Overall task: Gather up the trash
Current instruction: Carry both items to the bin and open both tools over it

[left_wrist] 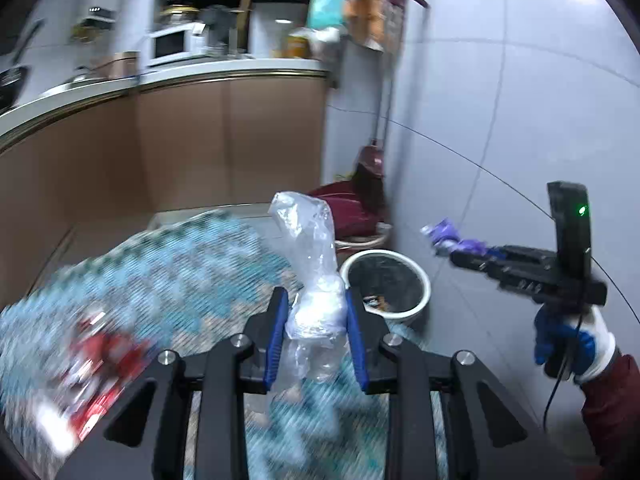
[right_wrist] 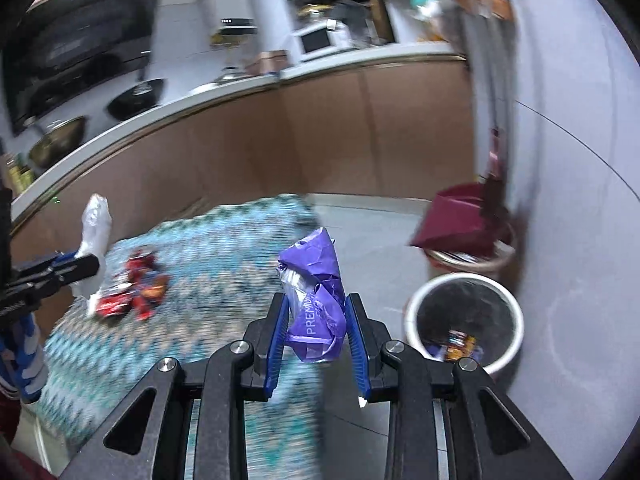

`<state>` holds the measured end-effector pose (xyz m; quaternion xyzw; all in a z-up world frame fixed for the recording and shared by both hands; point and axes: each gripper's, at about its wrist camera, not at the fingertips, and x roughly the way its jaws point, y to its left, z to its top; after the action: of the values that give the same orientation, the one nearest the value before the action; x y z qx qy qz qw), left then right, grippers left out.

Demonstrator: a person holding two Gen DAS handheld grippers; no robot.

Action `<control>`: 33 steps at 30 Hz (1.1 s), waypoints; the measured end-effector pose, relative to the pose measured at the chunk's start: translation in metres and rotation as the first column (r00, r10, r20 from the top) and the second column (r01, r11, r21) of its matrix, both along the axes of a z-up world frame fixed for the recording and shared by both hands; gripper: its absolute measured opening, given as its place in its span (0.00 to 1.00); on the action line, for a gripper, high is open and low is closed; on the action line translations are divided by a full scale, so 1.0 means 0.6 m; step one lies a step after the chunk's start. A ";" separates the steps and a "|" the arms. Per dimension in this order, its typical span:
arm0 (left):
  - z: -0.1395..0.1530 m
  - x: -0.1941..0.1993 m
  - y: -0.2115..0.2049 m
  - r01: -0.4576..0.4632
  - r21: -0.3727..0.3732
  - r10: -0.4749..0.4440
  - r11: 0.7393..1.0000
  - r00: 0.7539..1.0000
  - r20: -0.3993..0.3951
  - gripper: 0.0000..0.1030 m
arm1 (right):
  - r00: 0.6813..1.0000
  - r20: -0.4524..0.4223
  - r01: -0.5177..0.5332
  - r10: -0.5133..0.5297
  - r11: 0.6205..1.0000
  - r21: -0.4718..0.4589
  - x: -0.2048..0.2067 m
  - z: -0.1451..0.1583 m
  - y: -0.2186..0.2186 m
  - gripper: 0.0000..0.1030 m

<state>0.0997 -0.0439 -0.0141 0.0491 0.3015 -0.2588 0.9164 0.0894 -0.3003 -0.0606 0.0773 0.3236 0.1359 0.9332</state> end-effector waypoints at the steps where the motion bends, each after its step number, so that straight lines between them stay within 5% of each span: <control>1: -0.004 0.025 -0.030 0.029 0.002 -0.029 1.000 1.000 -0.008 0.26 | 1.000 -0.011 0.022 -0.022 1.000 -0.001 0.011 -0.010 -0.015 0.27; 8: -0.053 0.184 -0.227 0.154 0.025 -0.152 0.988 0.985 -0.078 0.26 | 0.983 -0.098 0.153 -0.152 0.988 0.004 0.104 -0.081 -0.126 0.27; 15: -0.118 0.298 -0.368 0.183 0.053 -0.174 0.982 0.974 -0.142 0.29 | 0.958 -0.167 0.233 -0.232 0.972 -0.015 0.186 -0.145 -0.206 0.28; 21: -0.158 0.358 -0.419 0.166 0.005 -0.161 0.986 0.966 -0.204 0.31 | 0.946 -0.190 0.253 -0.261 0.965 -0.069 0.228 -0.178 -0.222 0.29; 26: -0.177 0.386 -0.443 0.155 -0.040 -0.160 0.987 0.954 -0.253 0.52 | 0.933 -0.202 0.279 -0.299 0.953 -0.121 0.244 -0.196 -0.226 0.50; 33: -0.159 0.374 -0.422 0.136 -0.073 -0.149 0.988 0.960 -0.235 0.52 | 0.928 -0.207 0.284 -0.310 0.948 -0.146 0.219 -0.186 -0.216 0.50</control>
<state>0.3240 -0.2972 -0.1094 0.0133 0.3983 -0.3364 0.8533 0.2208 -0.4298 -0.1725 0.0874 0.4197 -0.0352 0.9027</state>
